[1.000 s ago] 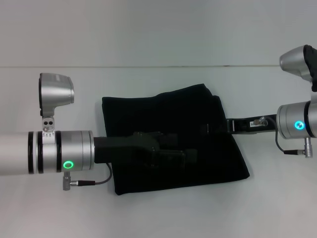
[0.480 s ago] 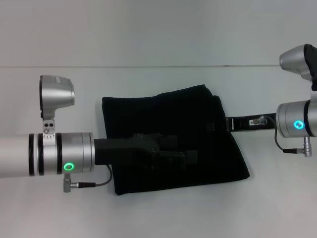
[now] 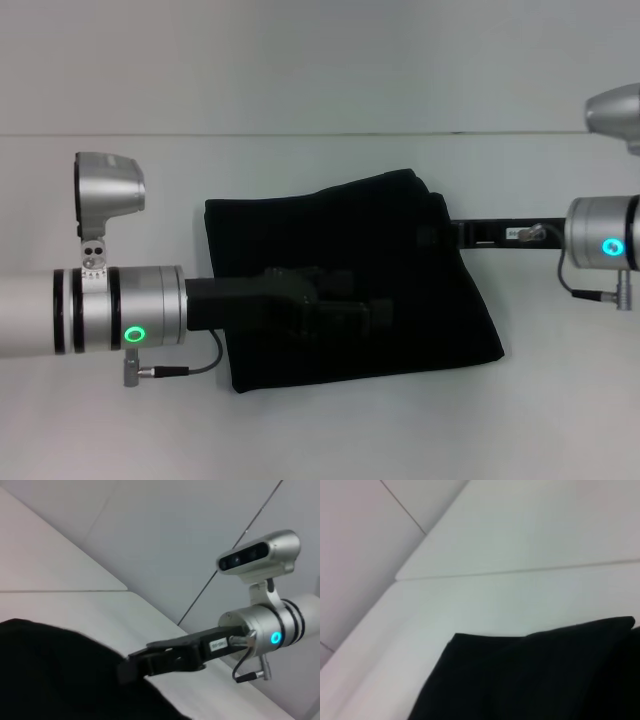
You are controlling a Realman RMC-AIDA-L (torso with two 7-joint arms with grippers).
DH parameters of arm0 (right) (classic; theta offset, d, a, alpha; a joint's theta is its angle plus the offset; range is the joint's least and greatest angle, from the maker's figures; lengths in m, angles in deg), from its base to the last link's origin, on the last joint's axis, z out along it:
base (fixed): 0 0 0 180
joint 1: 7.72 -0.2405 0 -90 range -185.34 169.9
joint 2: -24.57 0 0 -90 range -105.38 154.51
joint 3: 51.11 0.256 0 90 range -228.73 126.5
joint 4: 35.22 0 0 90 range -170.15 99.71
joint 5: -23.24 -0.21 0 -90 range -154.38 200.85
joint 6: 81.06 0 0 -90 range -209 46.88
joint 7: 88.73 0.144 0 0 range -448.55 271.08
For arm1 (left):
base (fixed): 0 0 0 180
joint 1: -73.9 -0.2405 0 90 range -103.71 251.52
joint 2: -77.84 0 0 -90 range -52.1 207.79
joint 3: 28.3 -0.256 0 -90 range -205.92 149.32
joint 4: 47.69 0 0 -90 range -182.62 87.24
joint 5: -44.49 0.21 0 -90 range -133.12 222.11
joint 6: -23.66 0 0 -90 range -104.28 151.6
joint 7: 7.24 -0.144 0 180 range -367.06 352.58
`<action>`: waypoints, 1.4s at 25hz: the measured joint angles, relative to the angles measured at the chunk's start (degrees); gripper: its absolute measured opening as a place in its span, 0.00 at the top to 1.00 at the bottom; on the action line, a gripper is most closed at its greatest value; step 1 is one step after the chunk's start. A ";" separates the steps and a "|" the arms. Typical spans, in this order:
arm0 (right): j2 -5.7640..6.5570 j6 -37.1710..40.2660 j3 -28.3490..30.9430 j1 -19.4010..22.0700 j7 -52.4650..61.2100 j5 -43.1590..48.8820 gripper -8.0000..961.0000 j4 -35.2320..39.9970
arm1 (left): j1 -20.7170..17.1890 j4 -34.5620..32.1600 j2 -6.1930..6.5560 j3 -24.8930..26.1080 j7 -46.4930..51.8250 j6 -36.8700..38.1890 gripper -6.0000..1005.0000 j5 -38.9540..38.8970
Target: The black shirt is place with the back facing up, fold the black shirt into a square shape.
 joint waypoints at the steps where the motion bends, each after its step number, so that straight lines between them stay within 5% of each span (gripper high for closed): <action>1: 0.01 0.72 0.03 0.47 -0.01 -0.26 0.92 0.89 | -0.12 -0.11 0.06 0.07 0.20 0.01 0.05 0.00; 8: -0.03 4.66 0.68 3.26 0.09 -0.84 0.93 6.50 | -0.47 -0.38 0.42 0.95 0.80 0.21 0.05 -0.42; 22: 0.89 -1.11 0.12 4.32 1.69 2.19 0.91 2.67 | -0.28 -0.36 0.49 1.56 2.15 -1.49 0.05 -0.45; 32: 1.11 -2.46 0.83 5.38 1.86 3.27 0.90 4.16 | 0.85 -0.36 0.90 7.12 9.54 -16.43 0.05 -0.75; 35: 1.21 -1.53 1.89 6.56 2.16 3.10 0.77 6.75 | 1.19 -0.36 1.06 7.36 12.83 -21.20 0.05 -0.75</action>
